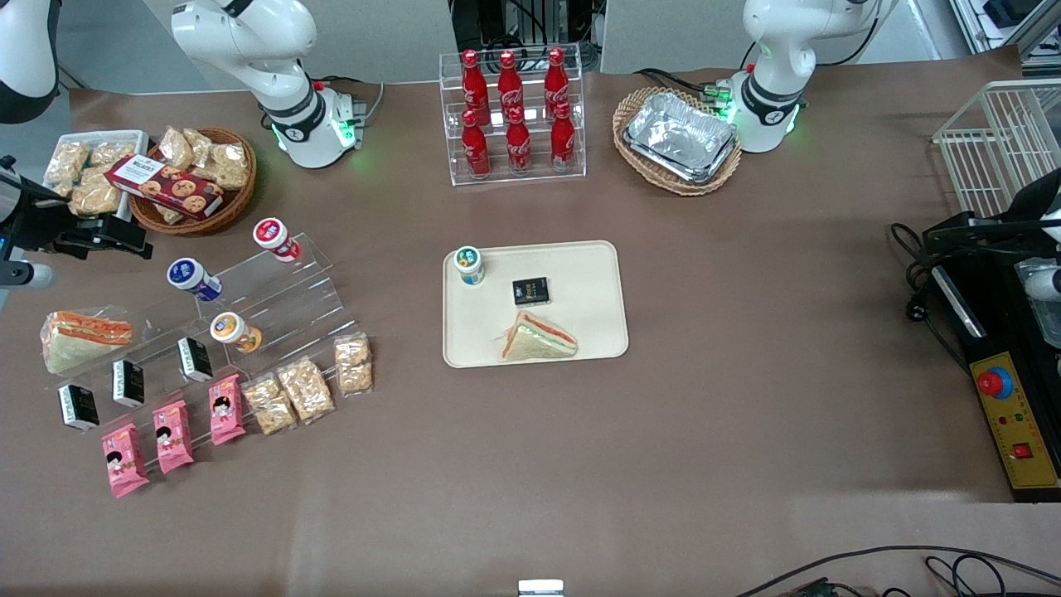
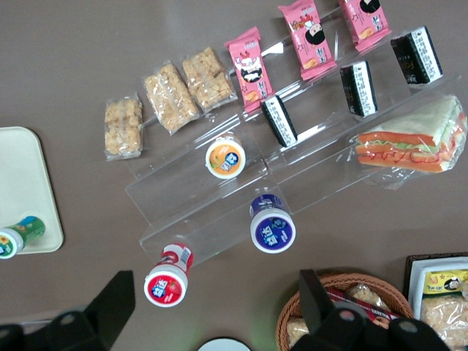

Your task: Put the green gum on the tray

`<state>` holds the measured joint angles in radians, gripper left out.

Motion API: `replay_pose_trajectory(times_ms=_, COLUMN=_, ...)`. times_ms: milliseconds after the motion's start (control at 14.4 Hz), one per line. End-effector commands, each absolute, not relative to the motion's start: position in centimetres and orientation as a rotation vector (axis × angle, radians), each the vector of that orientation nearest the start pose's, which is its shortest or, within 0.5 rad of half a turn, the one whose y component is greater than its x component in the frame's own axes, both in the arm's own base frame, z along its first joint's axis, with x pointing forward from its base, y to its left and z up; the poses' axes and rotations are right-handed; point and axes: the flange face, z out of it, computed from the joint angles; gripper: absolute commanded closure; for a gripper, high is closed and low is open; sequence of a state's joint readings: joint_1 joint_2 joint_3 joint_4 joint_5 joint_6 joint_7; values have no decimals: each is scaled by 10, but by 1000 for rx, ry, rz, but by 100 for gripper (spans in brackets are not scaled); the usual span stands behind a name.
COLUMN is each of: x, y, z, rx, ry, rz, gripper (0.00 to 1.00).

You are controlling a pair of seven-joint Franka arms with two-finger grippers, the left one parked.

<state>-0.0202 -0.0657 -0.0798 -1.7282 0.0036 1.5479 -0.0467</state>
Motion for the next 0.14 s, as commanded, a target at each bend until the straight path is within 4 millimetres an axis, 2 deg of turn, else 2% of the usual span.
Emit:
replay_pose_trajectory(times_ms=0, x=525, y=-52, z=582, rx=-3106, ry=58, rz=125, gripper=0)
replay_pose_trajectory(times_ms=70, x=527, y=-52, z=580, rx=-3106, ry=56, rz=123, gripper=0)
